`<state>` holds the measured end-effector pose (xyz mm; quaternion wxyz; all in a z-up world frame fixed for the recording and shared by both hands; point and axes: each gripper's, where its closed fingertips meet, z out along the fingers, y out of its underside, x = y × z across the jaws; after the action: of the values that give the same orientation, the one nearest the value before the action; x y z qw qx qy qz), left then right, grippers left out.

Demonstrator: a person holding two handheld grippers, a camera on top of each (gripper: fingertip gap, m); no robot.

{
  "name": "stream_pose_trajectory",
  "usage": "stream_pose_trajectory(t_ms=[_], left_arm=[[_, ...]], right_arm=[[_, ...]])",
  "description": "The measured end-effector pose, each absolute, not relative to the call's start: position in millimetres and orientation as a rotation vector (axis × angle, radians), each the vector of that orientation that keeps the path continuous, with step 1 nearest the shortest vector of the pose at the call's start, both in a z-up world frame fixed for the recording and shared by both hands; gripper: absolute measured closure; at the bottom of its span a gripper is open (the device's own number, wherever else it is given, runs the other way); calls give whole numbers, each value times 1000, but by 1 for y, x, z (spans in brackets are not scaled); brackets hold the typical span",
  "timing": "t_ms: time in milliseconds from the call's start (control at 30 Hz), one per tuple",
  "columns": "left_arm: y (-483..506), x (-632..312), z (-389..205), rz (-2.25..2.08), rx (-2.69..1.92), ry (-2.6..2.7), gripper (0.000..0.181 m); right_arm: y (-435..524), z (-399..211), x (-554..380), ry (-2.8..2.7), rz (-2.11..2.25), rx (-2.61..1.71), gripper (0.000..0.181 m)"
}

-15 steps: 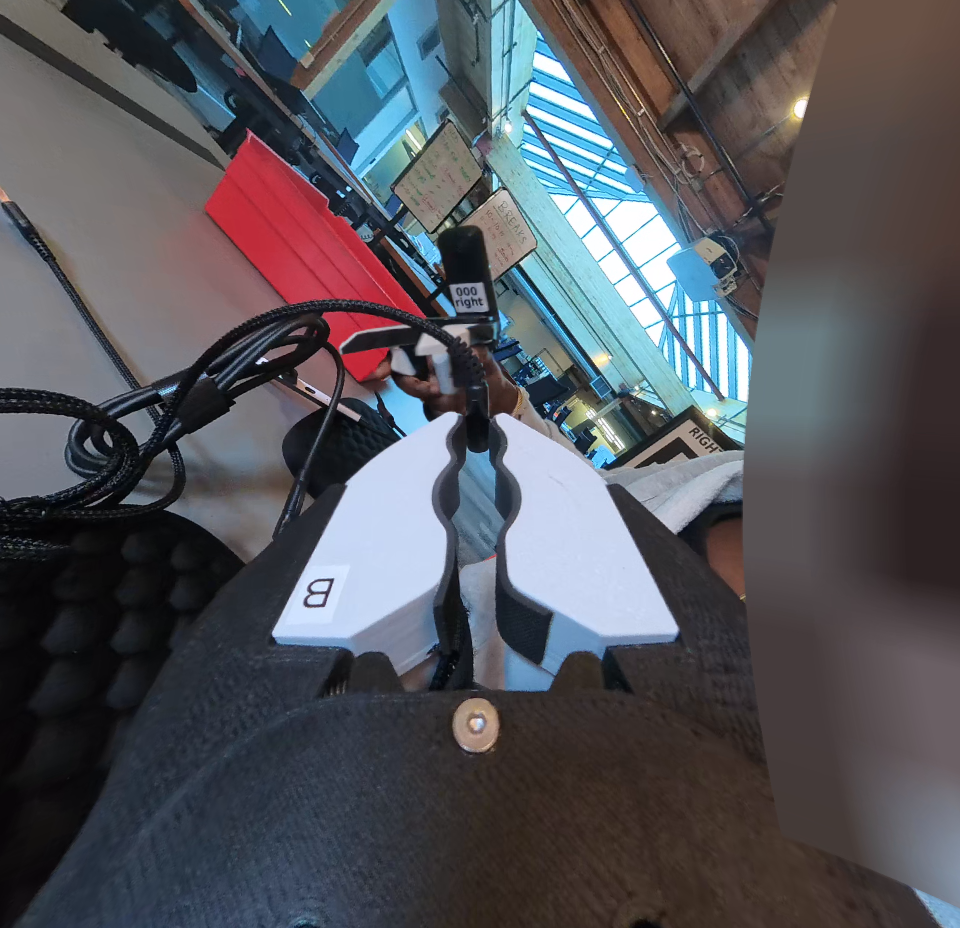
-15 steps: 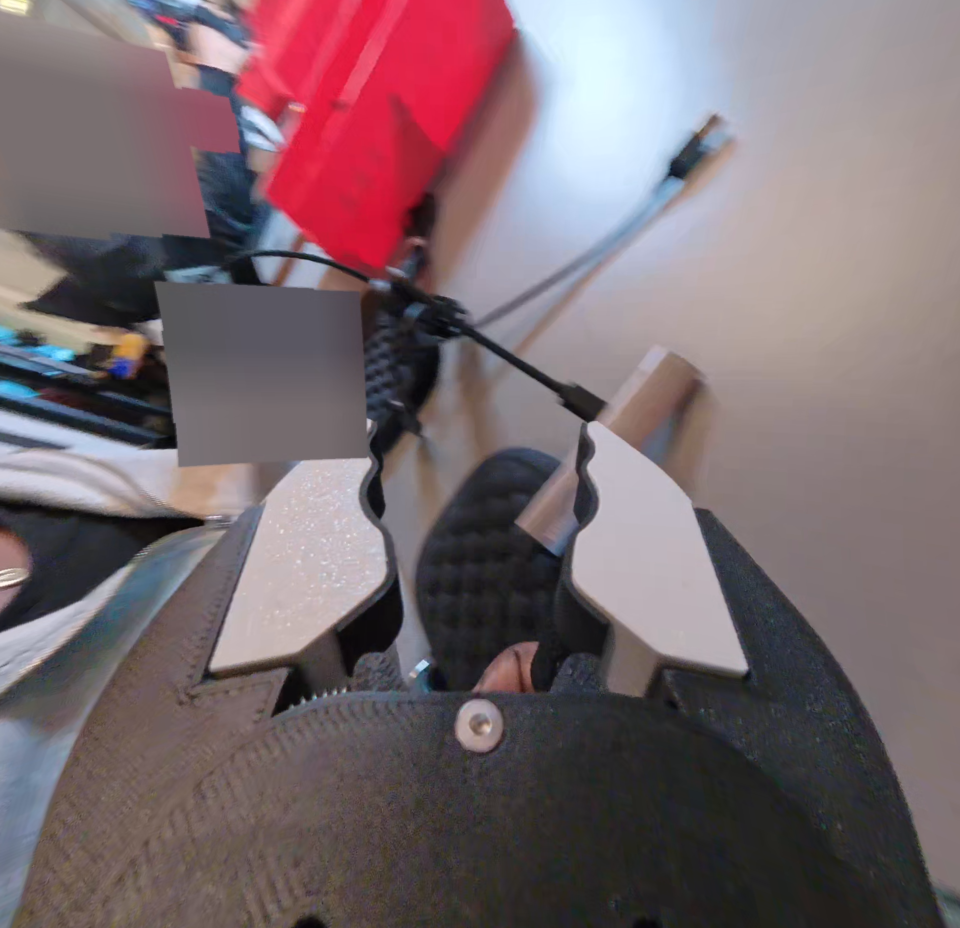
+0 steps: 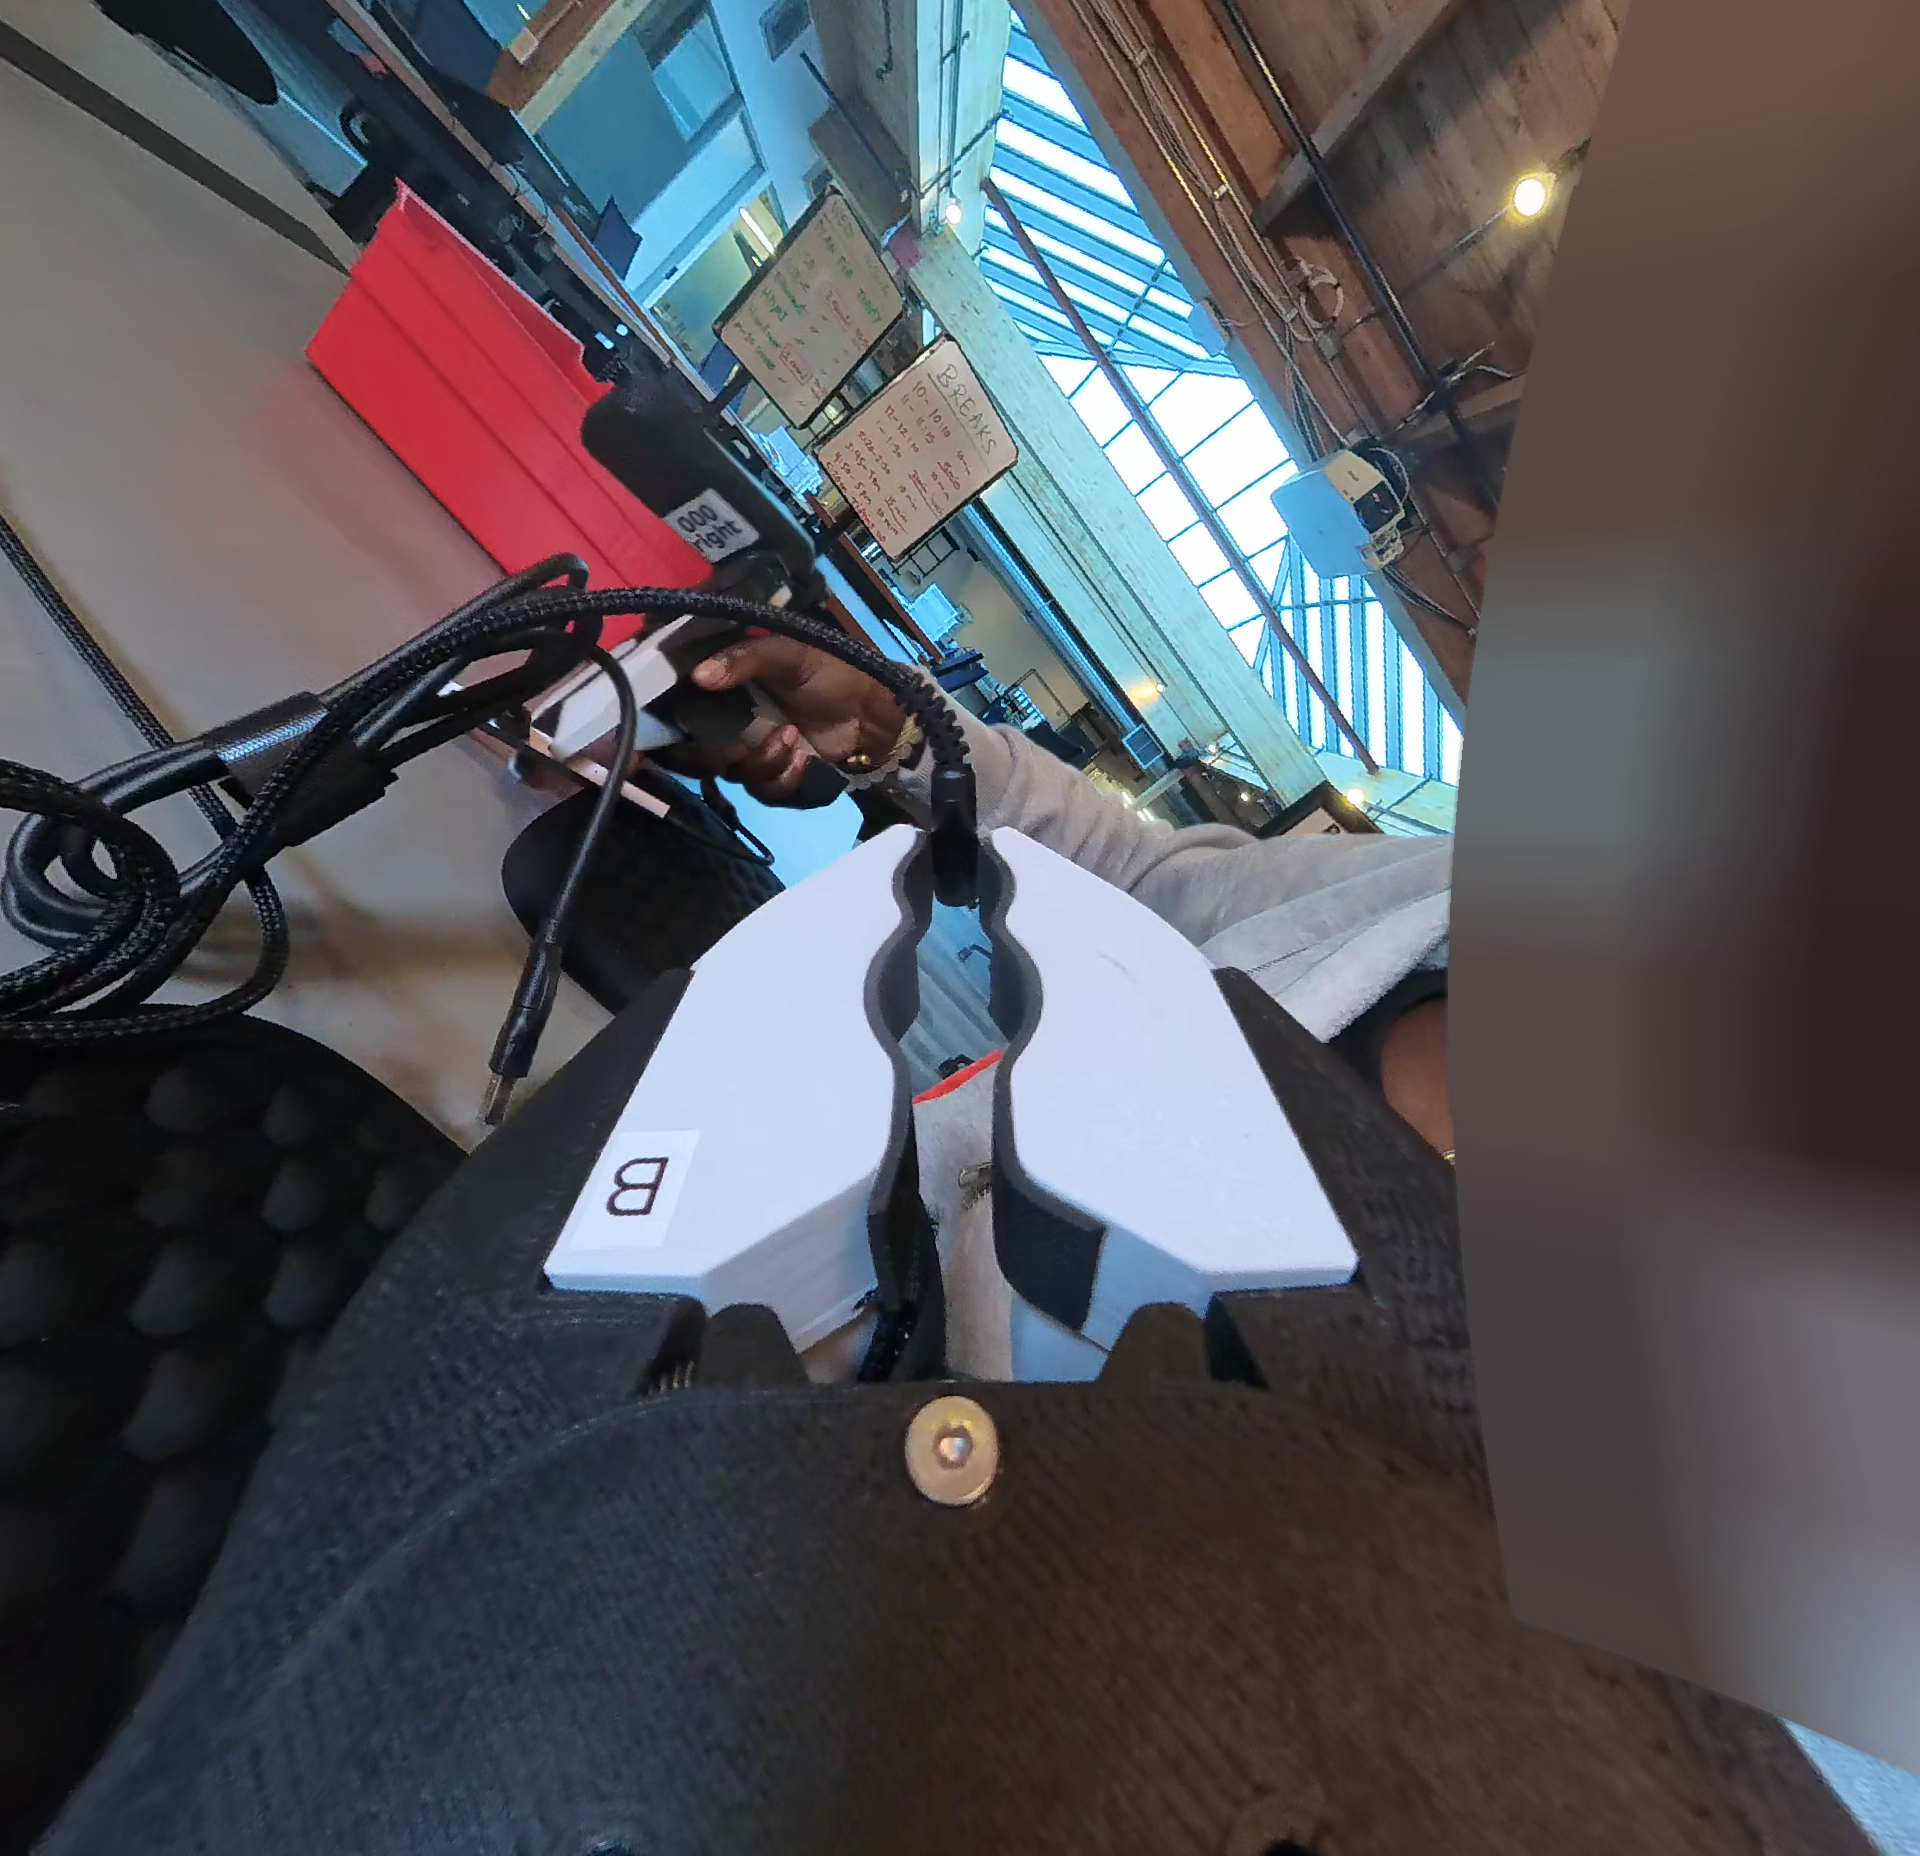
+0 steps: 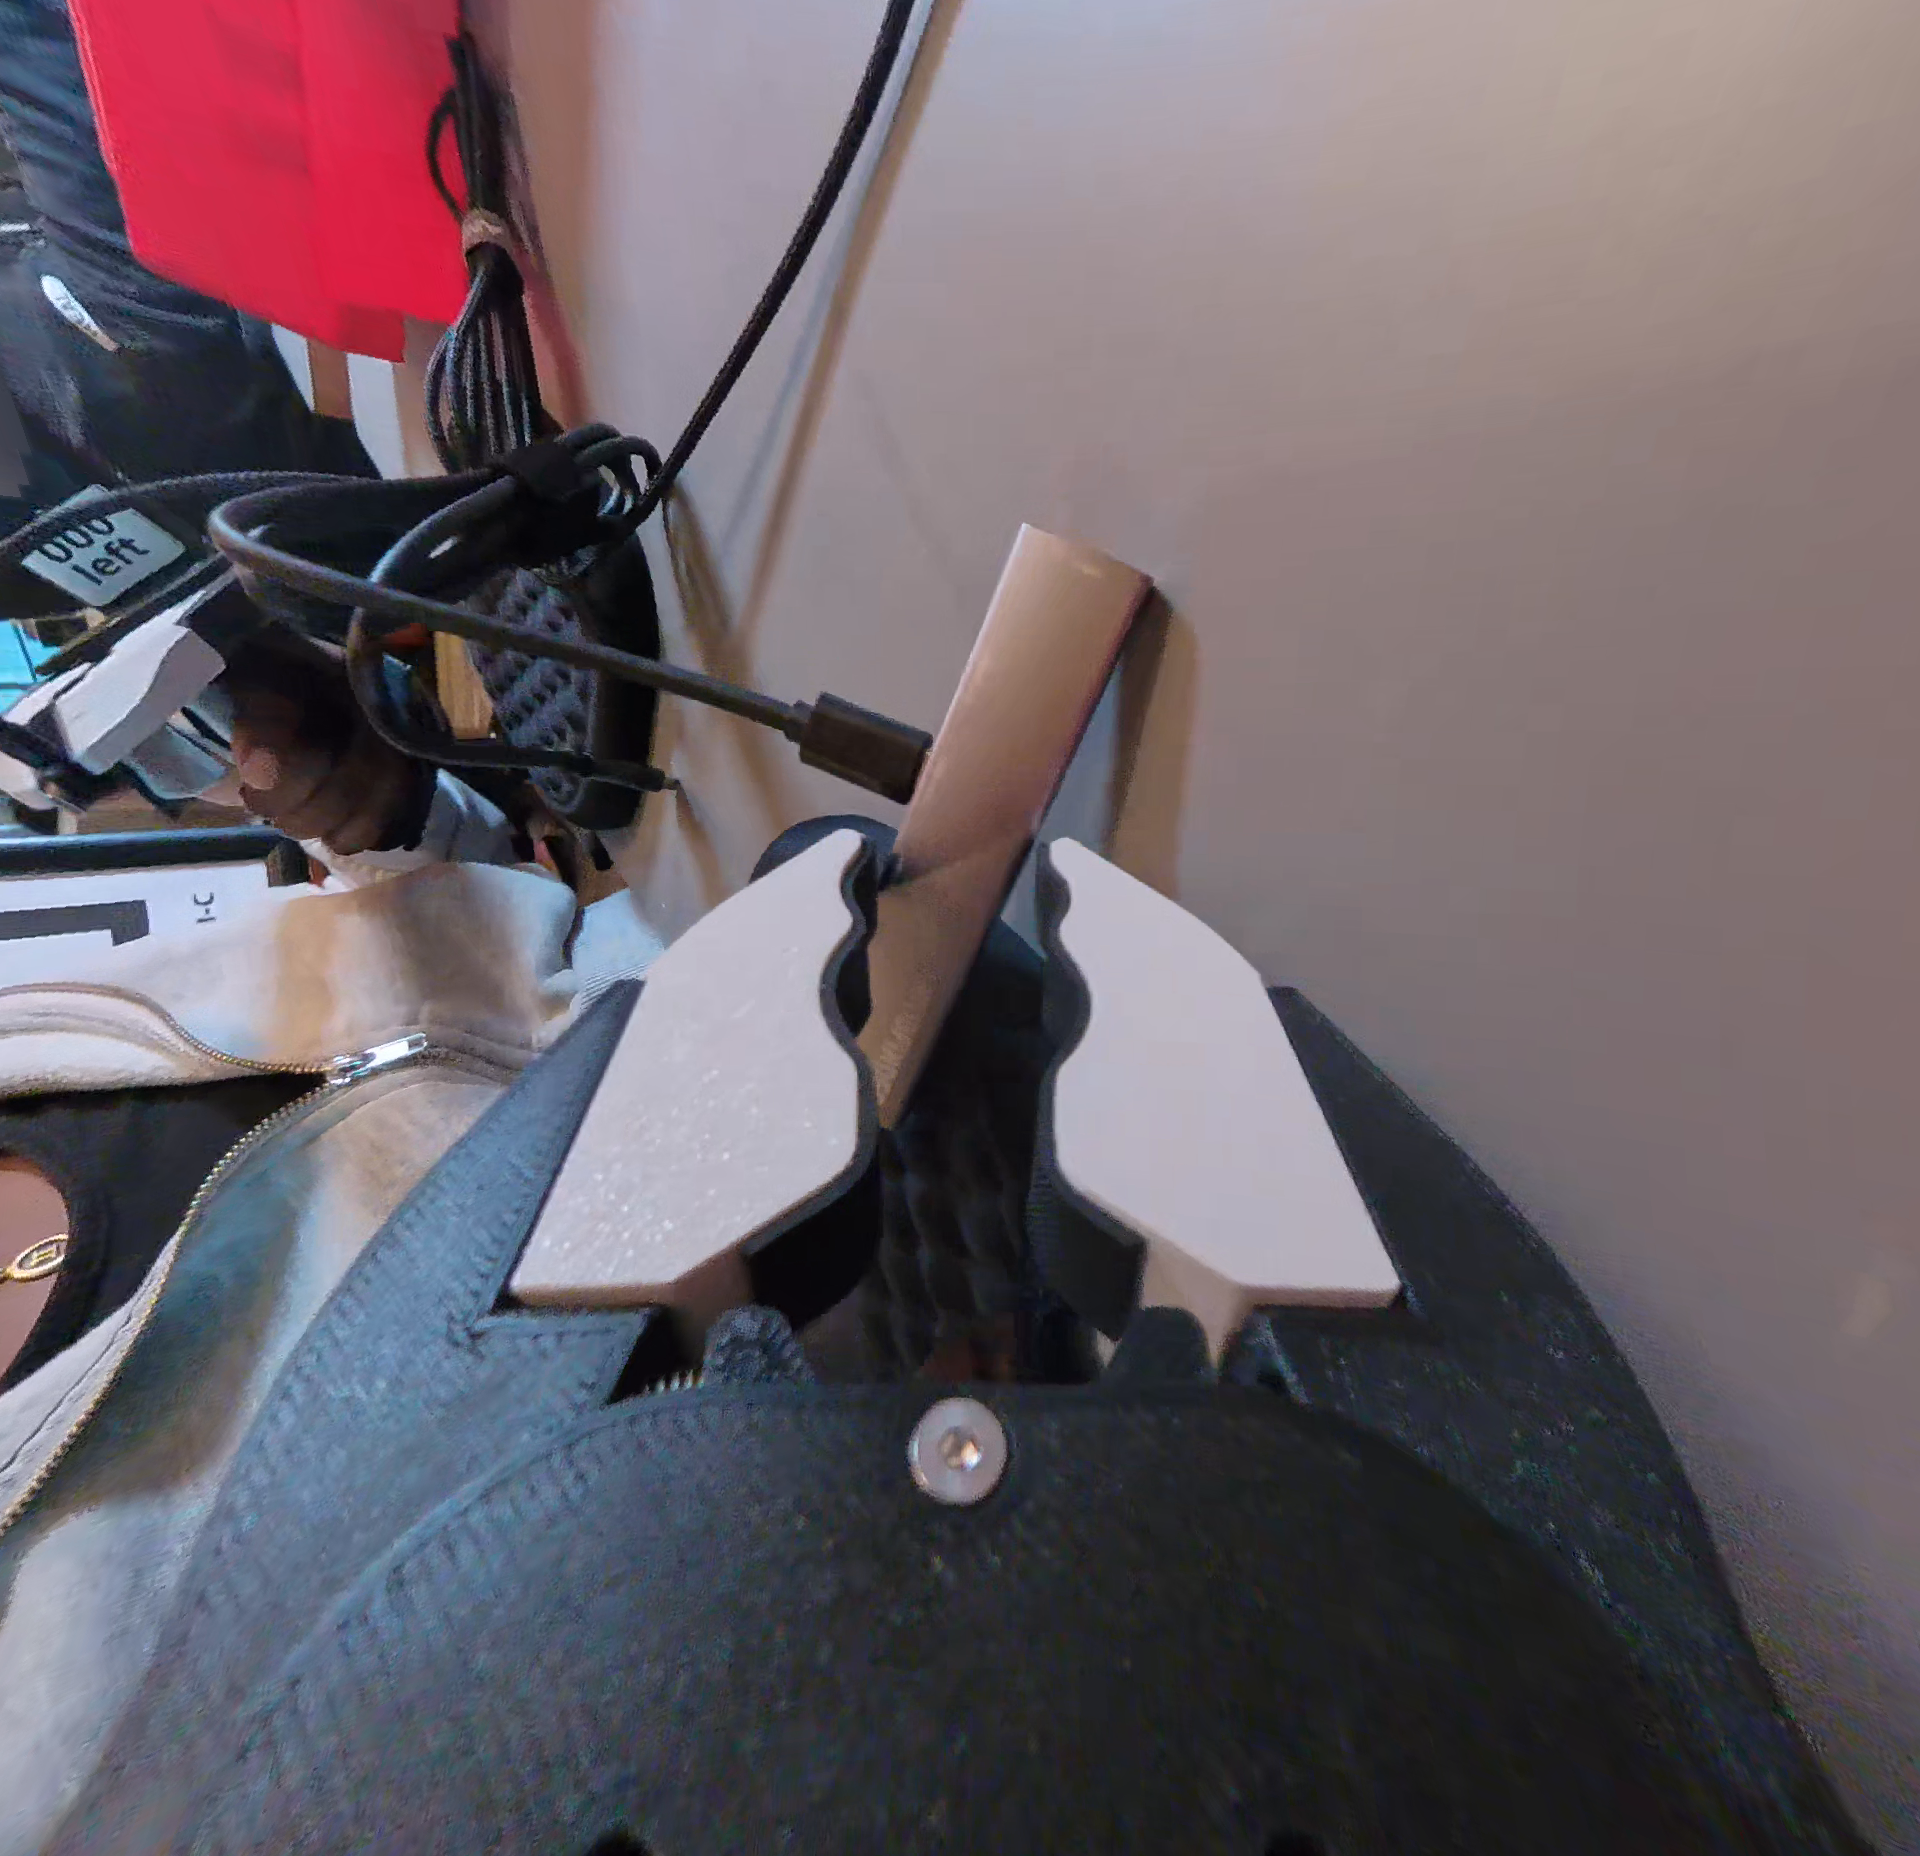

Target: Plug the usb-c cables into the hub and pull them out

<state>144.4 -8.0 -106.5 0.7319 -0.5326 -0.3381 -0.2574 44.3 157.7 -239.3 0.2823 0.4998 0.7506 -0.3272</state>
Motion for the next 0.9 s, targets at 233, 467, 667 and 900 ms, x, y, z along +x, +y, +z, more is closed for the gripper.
stream_pose_trajectory(t_ms=[233, 467, 667, 900], left_arm=[[-12, 143, -108, -553, -1165, -745, 173], [-13, 142, -110, -561, -1153, -743, 173], [-9, 145, -109, -556, -1175, -731, 173], [-7, 140, -112, -566, -1180, -750, 173]], right_arm=[[157, -228, 36, 2475, -949, 1257, 156], [168, -217, 81, 3209, -744, 880, 157], [173, -229, 92, 3296, -685, 317, 156], [174, -234, 89, 3210, -523, -47, 153]])
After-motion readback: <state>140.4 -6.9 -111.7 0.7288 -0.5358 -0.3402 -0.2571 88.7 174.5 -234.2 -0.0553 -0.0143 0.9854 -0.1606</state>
